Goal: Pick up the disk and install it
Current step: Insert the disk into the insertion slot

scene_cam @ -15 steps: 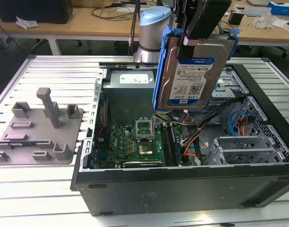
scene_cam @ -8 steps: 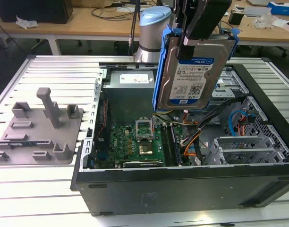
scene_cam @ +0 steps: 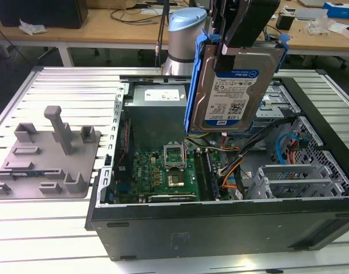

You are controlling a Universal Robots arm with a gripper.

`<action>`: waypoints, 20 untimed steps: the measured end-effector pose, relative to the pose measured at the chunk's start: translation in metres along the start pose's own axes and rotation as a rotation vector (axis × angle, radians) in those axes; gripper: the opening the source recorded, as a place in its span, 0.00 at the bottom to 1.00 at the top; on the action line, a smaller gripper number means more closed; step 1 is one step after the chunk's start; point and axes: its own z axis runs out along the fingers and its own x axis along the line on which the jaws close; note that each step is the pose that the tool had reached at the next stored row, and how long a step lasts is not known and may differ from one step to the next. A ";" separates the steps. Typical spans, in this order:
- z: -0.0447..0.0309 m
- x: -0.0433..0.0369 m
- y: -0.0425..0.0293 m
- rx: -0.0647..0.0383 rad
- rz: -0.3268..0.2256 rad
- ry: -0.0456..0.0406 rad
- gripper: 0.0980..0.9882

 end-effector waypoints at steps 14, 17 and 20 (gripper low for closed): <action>-0.0001 0.0000 -0.0003 0.008 0.000 0.0004 0.30; 0.0000 0.0011 -0.0003 0.015 0.000 0.0007 0.30; 0.0002 0.0054 -0.0002 0.018 0.005 0.0001 0.30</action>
